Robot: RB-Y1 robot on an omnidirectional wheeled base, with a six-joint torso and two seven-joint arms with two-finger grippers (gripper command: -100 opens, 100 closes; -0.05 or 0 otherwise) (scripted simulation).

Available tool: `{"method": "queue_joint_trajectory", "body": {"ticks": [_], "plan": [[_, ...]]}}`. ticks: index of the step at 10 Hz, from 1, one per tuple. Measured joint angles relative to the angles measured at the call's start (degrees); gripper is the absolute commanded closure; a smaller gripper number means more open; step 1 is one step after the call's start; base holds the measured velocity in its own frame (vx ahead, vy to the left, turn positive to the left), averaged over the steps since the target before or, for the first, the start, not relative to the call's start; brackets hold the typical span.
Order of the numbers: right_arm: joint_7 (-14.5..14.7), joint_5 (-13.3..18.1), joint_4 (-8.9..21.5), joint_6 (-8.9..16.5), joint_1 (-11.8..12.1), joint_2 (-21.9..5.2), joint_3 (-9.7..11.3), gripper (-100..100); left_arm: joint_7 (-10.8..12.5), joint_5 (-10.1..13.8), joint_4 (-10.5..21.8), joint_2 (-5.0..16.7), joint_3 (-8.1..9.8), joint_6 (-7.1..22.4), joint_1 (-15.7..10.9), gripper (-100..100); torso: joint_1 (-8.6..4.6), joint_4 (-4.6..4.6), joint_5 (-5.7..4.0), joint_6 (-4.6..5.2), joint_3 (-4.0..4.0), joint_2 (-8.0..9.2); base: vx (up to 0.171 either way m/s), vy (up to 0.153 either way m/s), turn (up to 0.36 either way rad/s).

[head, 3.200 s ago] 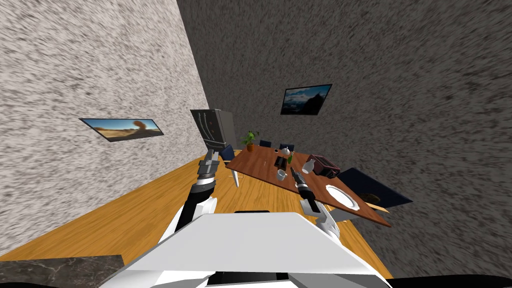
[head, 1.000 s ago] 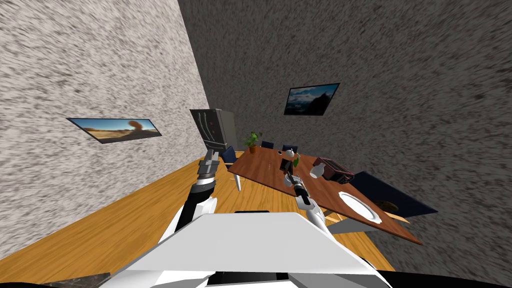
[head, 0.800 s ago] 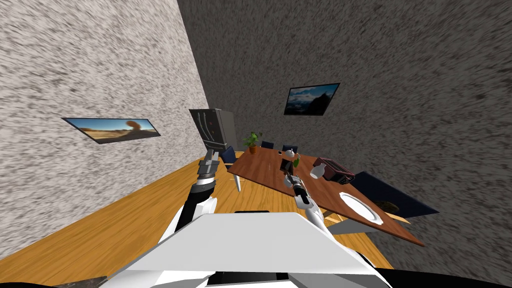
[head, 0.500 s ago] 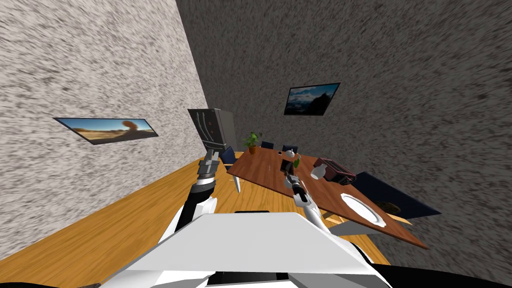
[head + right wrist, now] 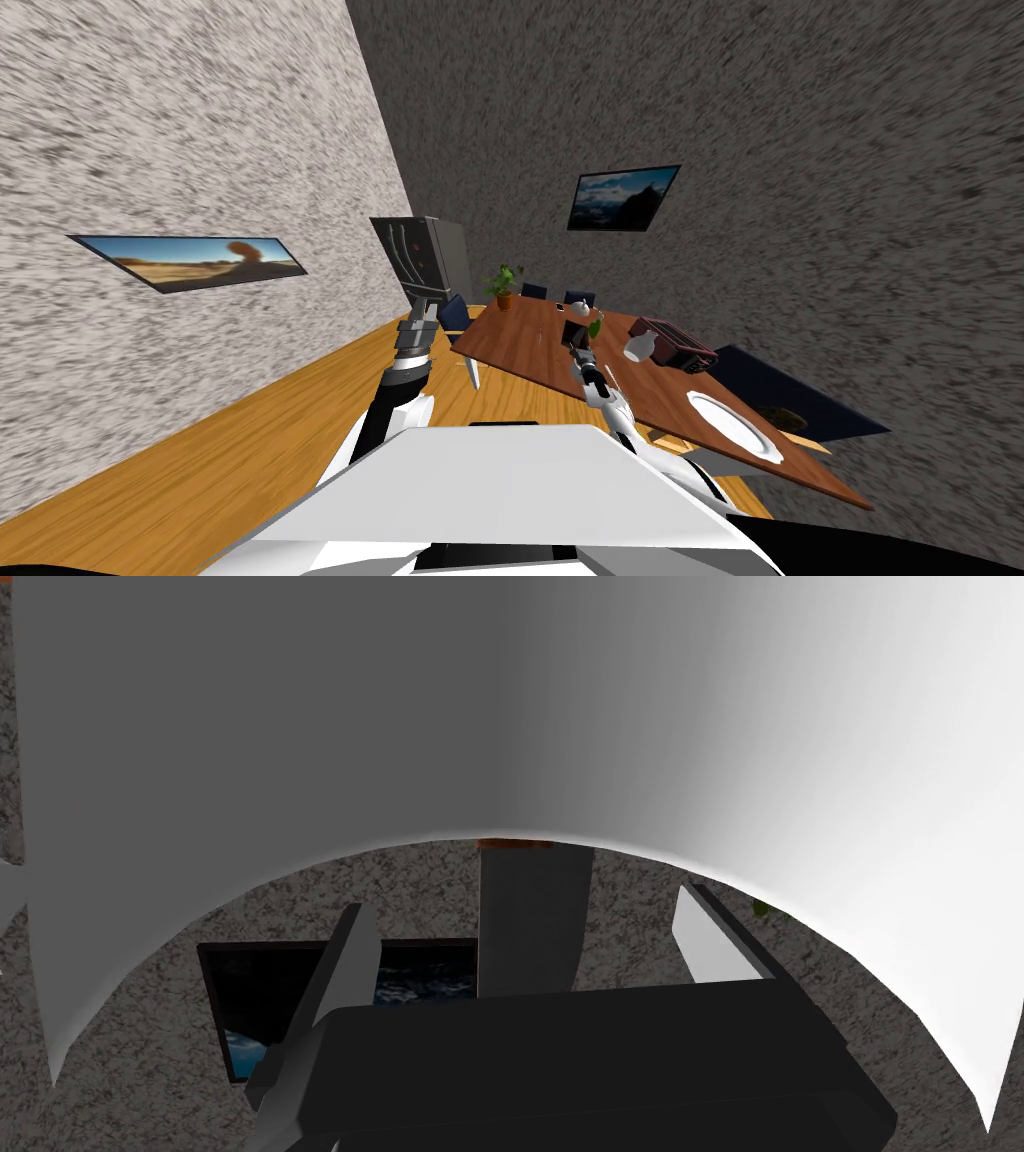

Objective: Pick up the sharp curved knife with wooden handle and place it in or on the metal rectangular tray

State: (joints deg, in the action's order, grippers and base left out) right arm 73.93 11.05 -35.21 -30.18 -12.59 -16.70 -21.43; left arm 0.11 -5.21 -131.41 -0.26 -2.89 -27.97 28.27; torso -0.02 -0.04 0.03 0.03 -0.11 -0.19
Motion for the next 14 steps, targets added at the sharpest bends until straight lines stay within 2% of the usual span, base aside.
{"method": "queue_joint_trajectory", "body": {"ticks": [2, 3, 4, 5, 11, 14], "plan": [[2.12, 0.00, 1.77, -0.24, -1.21, -0.31, -0.14, -100, 0.00, 0.00, 0.00, 0.00, 0.00, 0.00, 0.00, 0, 0.00, 0.01, 0.00, 0.01, 0.04, 0.08, 0.026, 0.005, -0.005], [2.30, -0.01, 1.87, -0.29, -1.27, -0.34, -0.15, 0, 0.00, 0.00, 0.00, 0.00, 0.00, 0.00, -0.01, 0, -0.02, 0.03, 0.00, 0.01, 0.09, 0.17, 0.000, 0.000, 0.000], [2.28, 0.00, 1.86, -0.28, -1.27, -0.33, -0.14, -100, 0.00, 0.00, 0.00, 0.00, 0.00, 0.00, -0.01, 0, -0.03, 0.04, 0.00, 0.01, 0.12, 0.22, 0.067, -0.008, -0.251], [1.31, 1.59, -0.53, 0.46, -0.31, 0.53, 0.20, -100, 0.00, 0.00, 0.00, 0.00, 0.01, 0.00, 0.01, 0, -0.05, 0.02, -0.01, 0.06, 0.05, 0.08, 0.116, -0.007, -0.285], [-4.12, 11.15, -4.93, 0.82, 0.94, 3.99, 0.98, -100, 0.00, 0.00, 0.00, 0.00, 0.00, 0.00, 0.00, 0, -0.06, -0.02, -0.02, 0.02, -0.03, -0.05, 0.088, -0.004, -0.141], [-6.46, 14.35, -8.41, 1.87, 2.40, 5.26, 1.67, -100, 0.00, 0.00, 0.00, 0.00, 0.00, 0.00, 0.00, 0, -0.05, 0.00, -0.01, 0.02, 0.01, 0.03, 0.051, 0.004, -0.101]]}}
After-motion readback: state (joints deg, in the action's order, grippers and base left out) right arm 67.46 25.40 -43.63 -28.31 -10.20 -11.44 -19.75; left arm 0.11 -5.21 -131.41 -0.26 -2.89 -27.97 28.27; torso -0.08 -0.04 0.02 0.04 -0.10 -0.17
